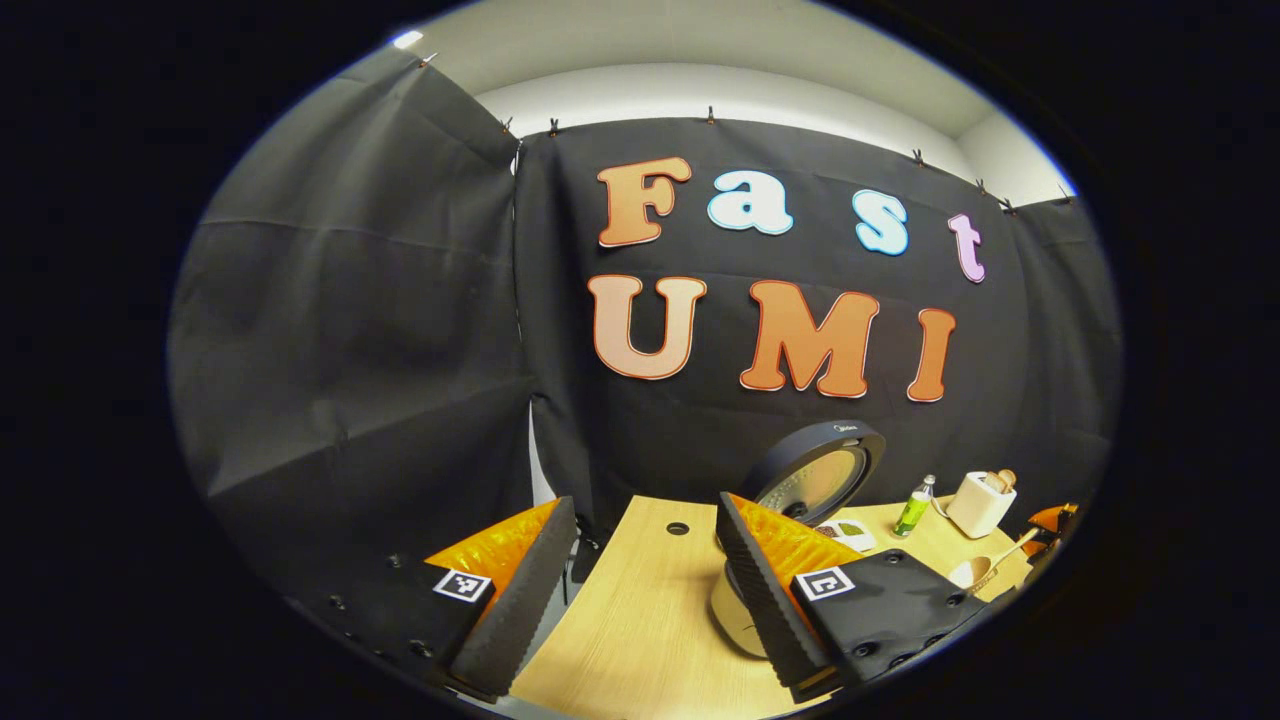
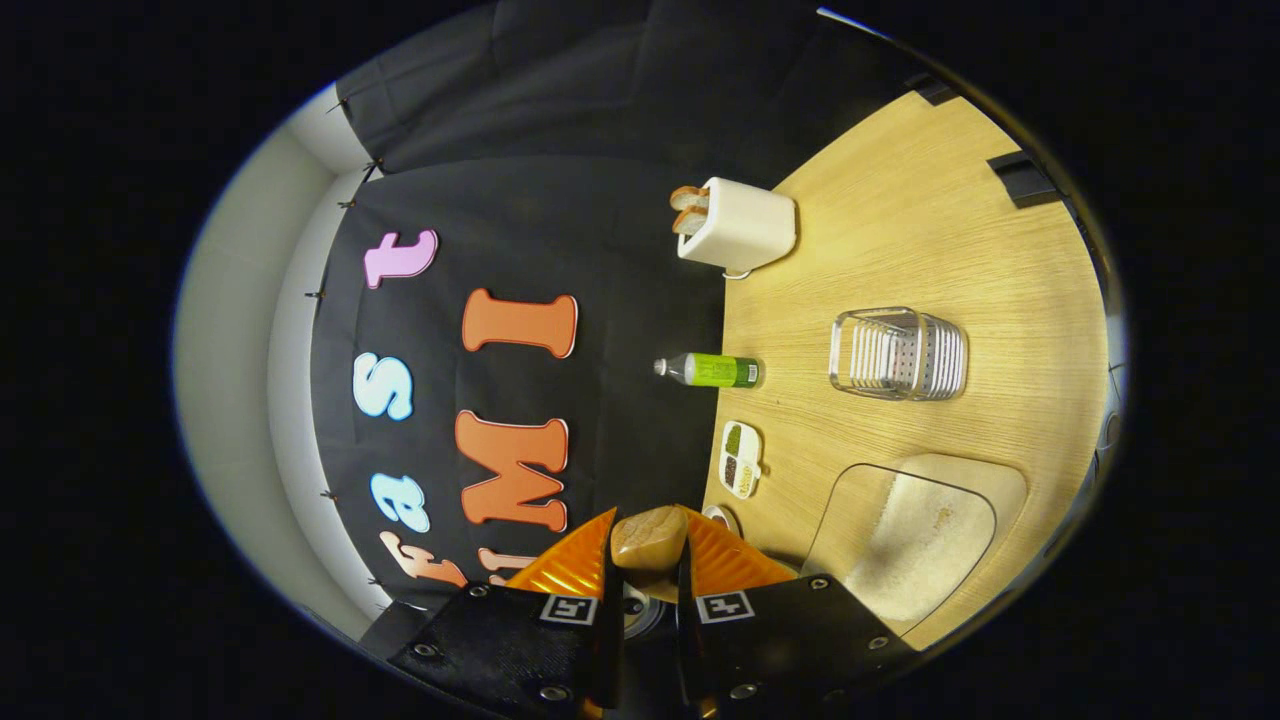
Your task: Close the left gripper, press the button to open the rice cooker; take a wooden spoon from the chopstick holder with the right hand, scoop a spoonful of rice and pour it into the rice cooker, then put the wooden spoon back into the chopstick holder.
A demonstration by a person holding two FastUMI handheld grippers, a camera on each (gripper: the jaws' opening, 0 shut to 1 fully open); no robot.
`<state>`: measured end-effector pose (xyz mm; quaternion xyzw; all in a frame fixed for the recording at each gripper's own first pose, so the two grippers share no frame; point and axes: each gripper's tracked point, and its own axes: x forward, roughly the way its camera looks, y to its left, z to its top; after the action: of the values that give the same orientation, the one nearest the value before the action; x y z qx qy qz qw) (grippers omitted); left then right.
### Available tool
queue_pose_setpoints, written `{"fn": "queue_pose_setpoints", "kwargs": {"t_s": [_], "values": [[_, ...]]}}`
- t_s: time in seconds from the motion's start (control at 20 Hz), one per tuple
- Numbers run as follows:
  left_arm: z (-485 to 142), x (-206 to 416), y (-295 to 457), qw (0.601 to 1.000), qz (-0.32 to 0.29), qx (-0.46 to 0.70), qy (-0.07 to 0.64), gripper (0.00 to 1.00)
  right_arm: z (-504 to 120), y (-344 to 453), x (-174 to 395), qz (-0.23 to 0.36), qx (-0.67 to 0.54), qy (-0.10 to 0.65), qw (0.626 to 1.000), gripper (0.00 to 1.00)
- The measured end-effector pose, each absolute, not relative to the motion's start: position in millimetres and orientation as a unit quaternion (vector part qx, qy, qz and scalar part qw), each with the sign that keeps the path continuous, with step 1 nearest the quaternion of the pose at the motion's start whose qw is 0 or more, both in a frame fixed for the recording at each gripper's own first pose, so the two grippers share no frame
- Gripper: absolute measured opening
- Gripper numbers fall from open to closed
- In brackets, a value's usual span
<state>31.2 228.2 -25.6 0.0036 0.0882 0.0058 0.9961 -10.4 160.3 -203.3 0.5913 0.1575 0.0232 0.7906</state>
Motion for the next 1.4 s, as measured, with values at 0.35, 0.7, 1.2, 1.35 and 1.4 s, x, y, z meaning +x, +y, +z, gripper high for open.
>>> {"fn": "queue_pose_setpoints", "kwargs": {"t_s": [0.35, 0.7, 1.2, 1.35, 1.4], "values": [[-20, 20, 255, 0.998, 0.012, -0.012, 0.066, 0.93, -152, 211, 20, 0.067, 0.585, 0.157, 0.793, 0.22], [-23, 10, 279, 0.998, 0.006, -0.029, 0.053, 0.93, -117, 289, 55, 0.113, 0.574, 0.16, 0.795, 0.22], [-25, 17, 309, 0.998, 0.019, -0.009, 0.061, 0.93, -121, 379, 89, 0.147, 0.511, 0.176, 0.828, 0.21], [-29, 22, 306, 0.998, 0.006, -0.016, 0.068, 0.93, -132, 392, 93, 0.144, 0.48, 0.179, 0.847, 0.22], [-31, 23, 305, 0.997, 0.003, -0.017, 0.07, 0.93, -136, 395, 93, 0.142, 0.47, 0.179, 0.853, 0.22]]}}
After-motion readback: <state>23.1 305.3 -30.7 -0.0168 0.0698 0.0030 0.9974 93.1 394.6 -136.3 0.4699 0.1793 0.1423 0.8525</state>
